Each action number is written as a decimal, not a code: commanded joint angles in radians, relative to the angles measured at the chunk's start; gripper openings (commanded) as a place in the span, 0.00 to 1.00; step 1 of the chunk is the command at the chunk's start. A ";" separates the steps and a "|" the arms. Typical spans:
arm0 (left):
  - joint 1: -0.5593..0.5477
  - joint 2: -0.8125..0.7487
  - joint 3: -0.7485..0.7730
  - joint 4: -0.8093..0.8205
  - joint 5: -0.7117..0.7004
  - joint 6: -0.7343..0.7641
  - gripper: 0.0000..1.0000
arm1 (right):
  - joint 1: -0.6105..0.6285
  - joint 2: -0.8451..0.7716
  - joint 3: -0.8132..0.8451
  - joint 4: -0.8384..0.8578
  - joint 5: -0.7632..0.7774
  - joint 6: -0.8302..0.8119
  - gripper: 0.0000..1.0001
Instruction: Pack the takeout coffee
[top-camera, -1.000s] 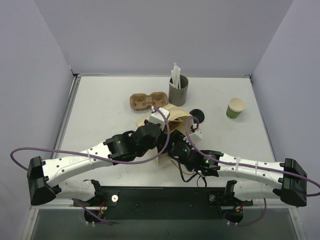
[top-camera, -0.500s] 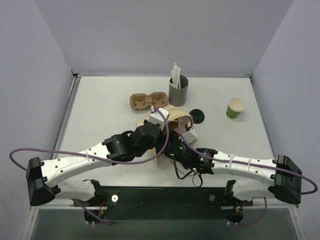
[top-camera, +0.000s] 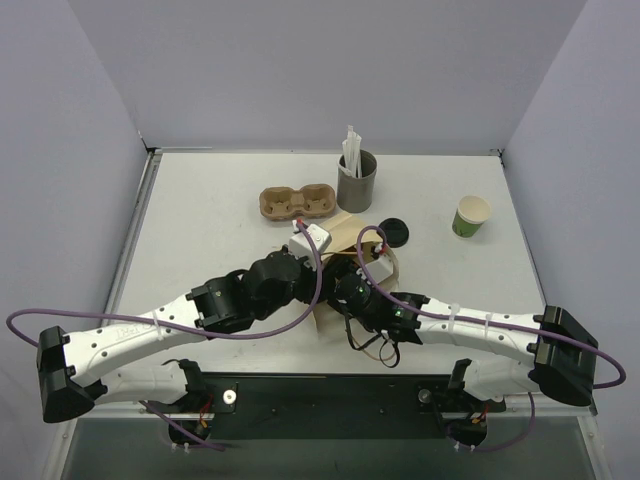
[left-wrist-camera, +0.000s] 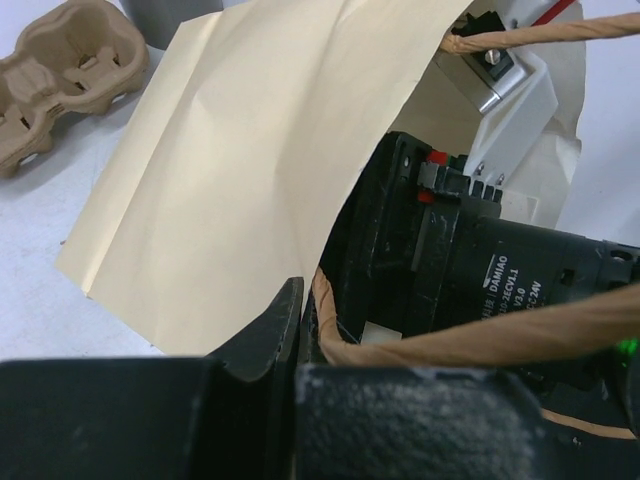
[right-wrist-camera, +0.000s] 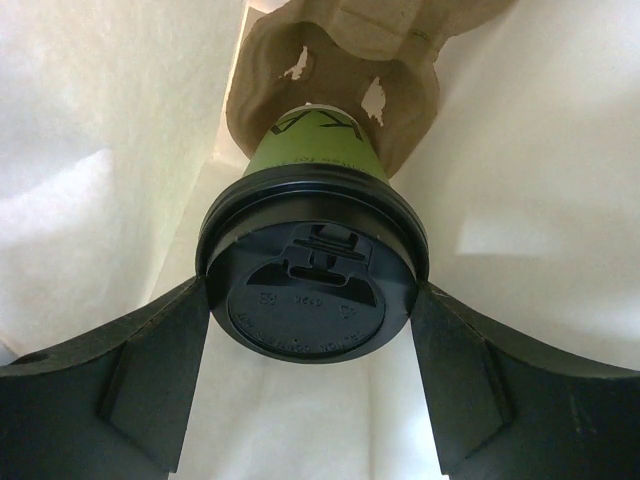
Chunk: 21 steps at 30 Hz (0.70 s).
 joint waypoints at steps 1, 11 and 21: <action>-0.001 -0.062 -0.023 0.133 0.090 0.010 0.00 | -0.003 0.007 -0.016 0.070 0.014 0.050 0.56; 0.002 -0.099 -0.048 0.111 0.101 0.001 0.00 | 0.002 0.001 -0.030 0.103 0.078 0.039 0.56; 0.013 -0.166 -0.066 0.028 0.110 0.008 0.00 | 0.018 -0.025 -0.048 0.129 0.121 0.007 0.56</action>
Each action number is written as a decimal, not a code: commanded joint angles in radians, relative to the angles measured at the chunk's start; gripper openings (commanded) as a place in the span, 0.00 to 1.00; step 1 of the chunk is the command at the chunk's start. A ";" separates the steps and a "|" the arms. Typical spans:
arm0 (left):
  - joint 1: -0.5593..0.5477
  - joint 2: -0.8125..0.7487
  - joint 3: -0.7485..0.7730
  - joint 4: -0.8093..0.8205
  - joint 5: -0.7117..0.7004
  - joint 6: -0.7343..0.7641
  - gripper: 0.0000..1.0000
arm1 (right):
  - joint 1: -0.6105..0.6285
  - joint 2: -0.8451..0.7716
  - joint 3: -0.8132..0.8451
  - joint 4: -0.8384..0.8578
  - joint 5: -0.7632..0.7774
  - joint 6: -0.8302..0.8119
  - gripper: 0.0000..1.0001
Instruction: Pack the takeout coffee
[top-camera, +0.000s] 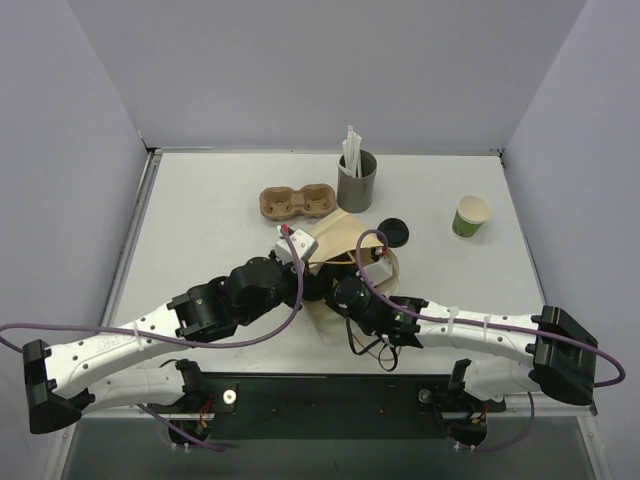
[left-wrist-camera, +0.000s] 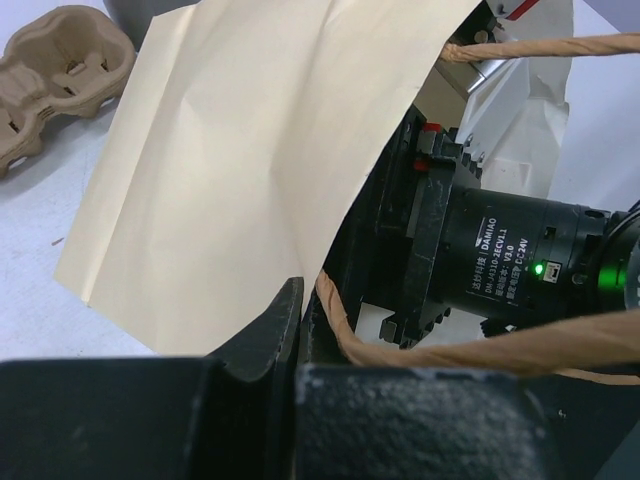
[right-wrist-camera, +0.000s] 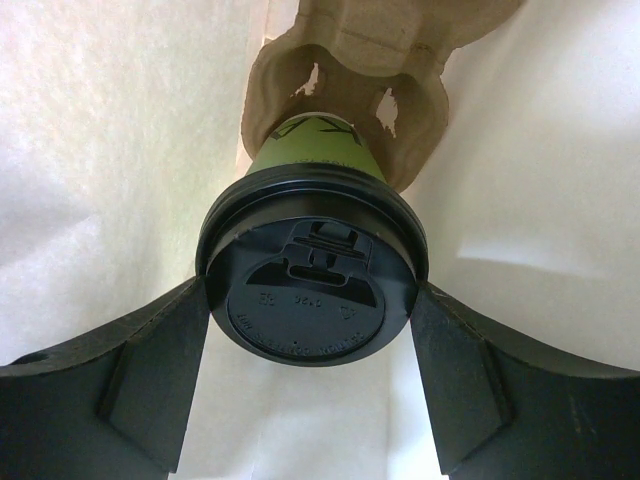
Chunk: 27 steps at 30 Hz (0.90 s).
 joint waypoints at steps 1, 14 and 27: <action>0.004 -0.059 0.004 0.013 0.076 -0.004 0.00 | 0.010 -0.021 -0.009 0.050 0.081 -0.009 0.56; -0.007 -0.140 -0.093 -0.002 0.185 0.068 0.00 | 0.050 -0.003 -0.057 0.119 0.116 -0.070 0.56; -0.074 -0.120 -0.066 -0.067 0.009 0.312 0.00 | 0.064 0.013 -0.040 0.139 0.133 -0.144 0.56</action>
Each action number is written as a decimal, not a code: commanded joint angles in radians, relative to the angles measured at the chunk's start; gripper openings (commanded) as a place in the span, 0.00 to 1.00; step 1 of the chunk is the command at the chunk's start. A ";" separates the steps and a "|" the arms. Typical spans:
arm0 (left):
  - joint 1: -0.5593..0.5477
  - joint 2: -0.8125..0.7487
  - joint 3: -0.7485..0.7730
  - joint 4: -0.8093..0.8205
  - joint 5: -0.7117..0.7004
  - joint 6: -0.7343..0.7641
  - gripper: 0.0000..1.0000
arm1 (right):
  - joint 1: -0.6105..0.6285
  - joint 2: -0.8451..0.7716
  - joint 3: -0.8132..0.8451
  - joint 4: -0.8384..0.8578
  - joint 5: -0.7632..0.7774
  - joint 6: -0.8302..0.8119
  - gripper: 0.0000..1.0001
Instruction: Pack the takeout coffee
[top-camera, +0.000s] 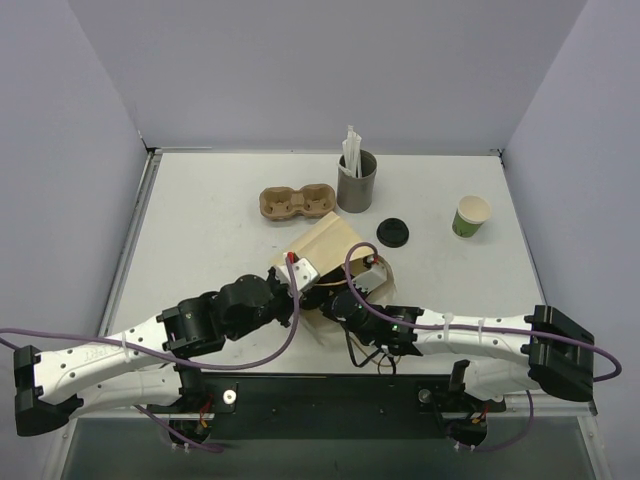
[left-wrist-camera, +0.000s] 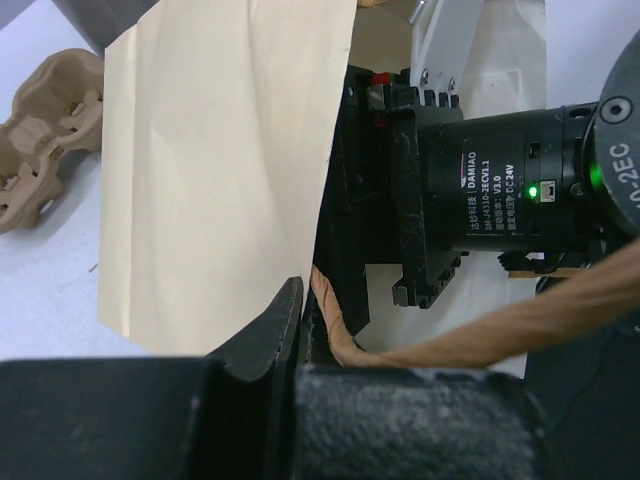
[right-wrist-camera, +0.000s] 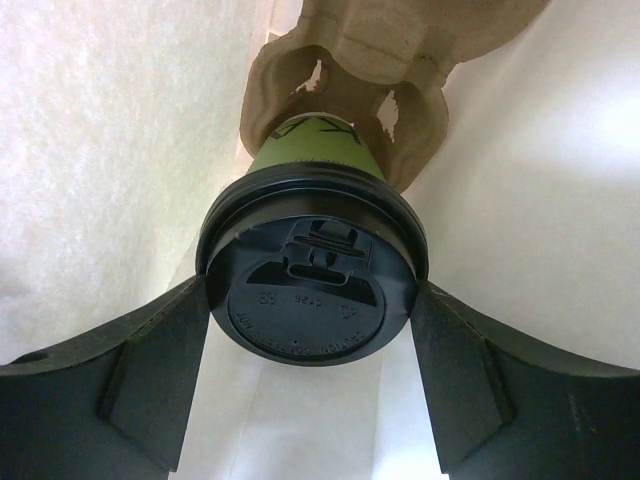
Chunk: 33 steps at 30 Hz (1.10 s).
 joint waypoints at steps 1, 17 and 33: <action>-0.016 -0.002 0.041 -0.056 -0.047 0.115 0.00 | -0.006 0.004 0.028 0.025 0.090 -0.039 0.56; -0.016 0.014 0.055 -0.018 -0.093 0.264 0.00 | -0.021 0.078 0.117 0.029 0.096 -0.156 0.56; -0.016 0.007 0.078 -0.084 -0.080 0.236 0.00 | -0.033 0.133 0.209 -0.049 0.190 -0.252 0.55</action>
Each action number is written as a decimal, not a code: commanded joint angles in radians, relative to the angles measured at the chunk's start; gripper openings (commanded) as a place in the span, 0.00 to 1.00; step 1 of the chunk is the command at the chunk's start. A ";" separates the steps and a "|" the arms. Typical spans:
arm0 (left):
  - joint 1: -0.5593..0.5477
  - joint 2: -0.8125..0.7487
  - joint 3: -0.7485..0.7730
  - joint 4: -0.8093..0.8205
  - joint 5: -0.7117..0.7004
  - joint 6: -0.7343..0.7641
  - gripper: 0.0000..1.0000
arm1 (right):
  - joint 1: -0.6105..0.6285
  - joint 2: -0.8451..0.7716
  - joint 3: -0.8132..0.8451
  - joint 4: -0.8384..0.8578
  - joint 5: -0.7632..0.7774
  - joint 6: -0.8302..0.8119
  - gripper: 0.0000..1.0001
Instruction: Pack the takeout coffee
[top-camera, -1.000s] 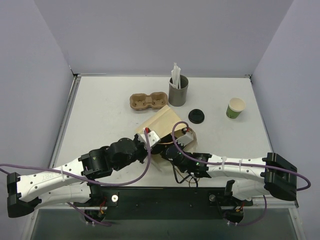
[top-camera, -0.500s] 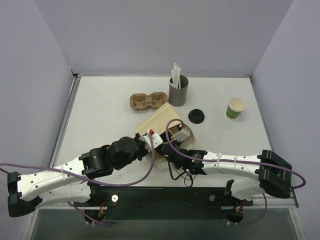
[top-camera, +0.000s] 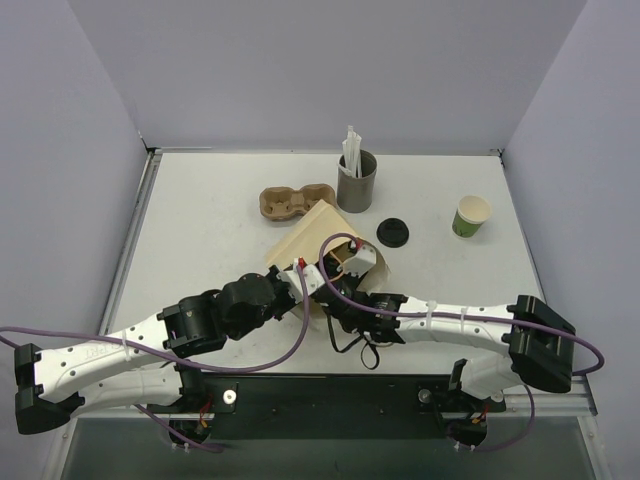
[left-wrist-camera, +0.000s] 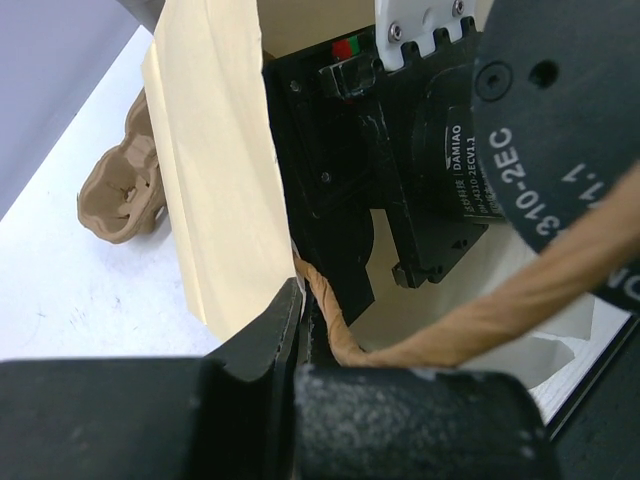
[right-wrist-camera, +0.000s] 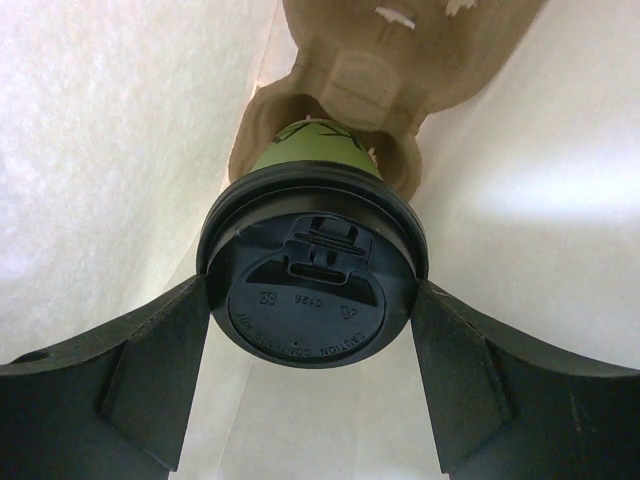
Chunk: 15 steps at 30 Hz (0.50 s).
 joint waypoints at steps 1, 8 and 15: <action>-0.007 -0.013 0.045 -0.035 0.036 -0.011 0.00 | -0.008 0.017 0.063 -0.021 0.092 -0.047 0.55; -0.006 -0.016 0.037 -0.043 0.041 -0.031 0.00 | -0.011 0.032 0.042 0.039 0.064 -0.061 0.55; -0.006 -0.019 0.040 -0.040 0.027 -0.048 0.00 | -0.015 0.078 0.080 0.034 0.052 -0.069 0.55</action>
